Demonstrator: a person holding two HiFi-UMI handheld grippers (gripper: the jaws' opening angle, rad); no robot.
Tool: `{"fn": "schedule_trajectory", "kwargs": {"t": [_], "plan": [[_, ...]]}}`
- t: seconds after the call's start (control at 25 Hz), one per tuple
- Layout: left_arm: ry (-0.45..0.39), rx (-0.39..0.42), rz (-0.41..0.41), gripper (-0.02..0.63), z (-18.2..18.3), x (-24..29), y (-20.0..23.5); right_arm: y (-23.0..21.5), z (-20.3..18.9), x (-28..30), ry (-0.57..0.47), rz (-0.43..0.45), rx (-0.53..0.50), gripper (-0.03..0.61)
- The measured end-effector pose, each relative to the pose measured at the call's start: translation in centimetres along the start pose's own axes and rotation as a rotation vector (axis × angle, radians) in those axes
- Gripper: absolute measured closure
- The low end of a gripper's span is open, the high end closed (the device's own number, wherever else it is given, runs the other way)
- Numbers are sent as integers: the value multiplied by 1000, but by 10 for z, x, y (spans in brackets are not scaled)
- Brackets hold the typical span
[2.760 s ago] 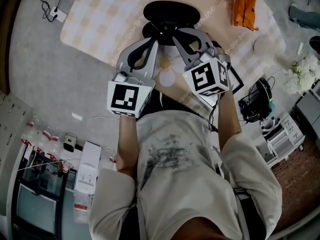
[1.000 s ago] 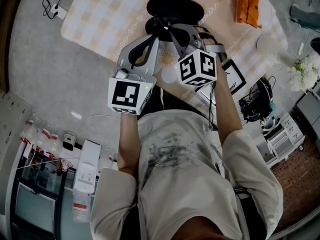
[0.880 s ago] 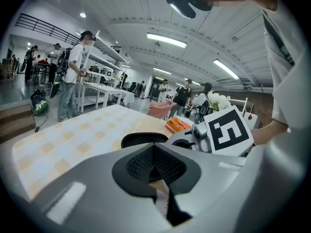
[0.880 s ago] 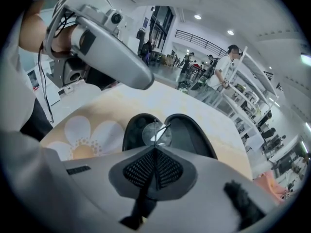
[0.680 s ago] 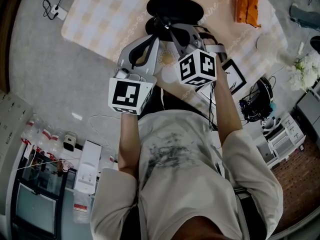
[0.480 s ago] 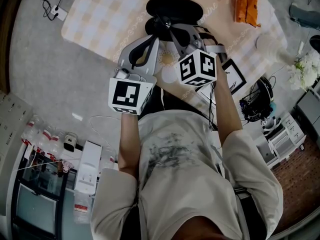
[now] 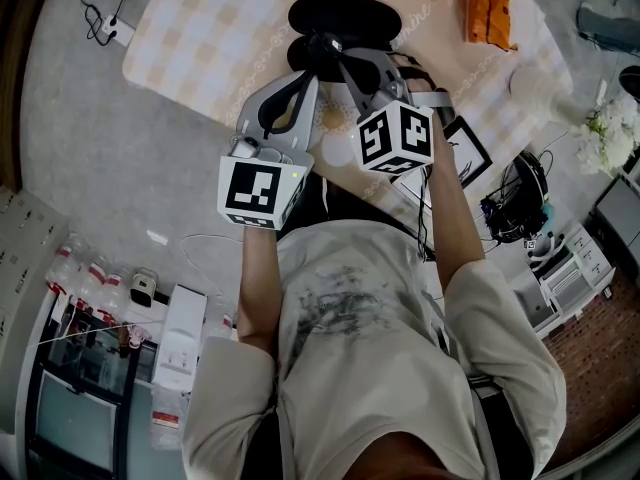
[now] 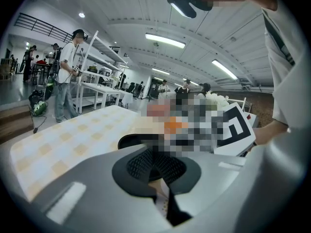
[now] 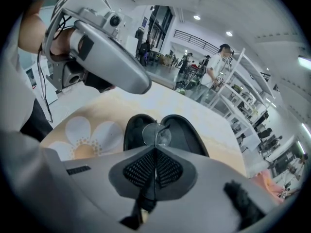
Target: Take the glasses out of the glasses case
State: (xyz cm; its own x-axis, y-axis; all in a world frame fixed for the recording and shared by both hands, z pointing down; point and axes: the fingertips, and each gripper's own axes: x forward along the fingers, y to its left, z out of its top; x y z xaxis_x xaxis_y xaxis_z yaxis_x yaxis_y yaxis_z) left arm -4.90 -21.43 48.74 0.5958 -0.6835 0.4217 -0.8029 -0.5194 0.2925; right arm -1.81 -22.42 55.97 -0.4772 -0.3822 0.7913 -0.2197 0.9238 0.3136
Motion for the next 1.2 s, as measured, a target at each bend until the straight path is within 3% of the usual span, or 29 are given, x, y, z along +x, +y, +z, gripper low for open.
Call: {"fn": "schedule_trajectory", "kwargs": {"t": [0.68, 1.2], "plan": [[-9, 43, -68, 604, 12, 6, -18, -15, 0, -31, 9, -94, 25, 560], [8, 90, -163, 604, 9, 5, -43, -2, -22, -66, 59, -180, 137, 560]]}}
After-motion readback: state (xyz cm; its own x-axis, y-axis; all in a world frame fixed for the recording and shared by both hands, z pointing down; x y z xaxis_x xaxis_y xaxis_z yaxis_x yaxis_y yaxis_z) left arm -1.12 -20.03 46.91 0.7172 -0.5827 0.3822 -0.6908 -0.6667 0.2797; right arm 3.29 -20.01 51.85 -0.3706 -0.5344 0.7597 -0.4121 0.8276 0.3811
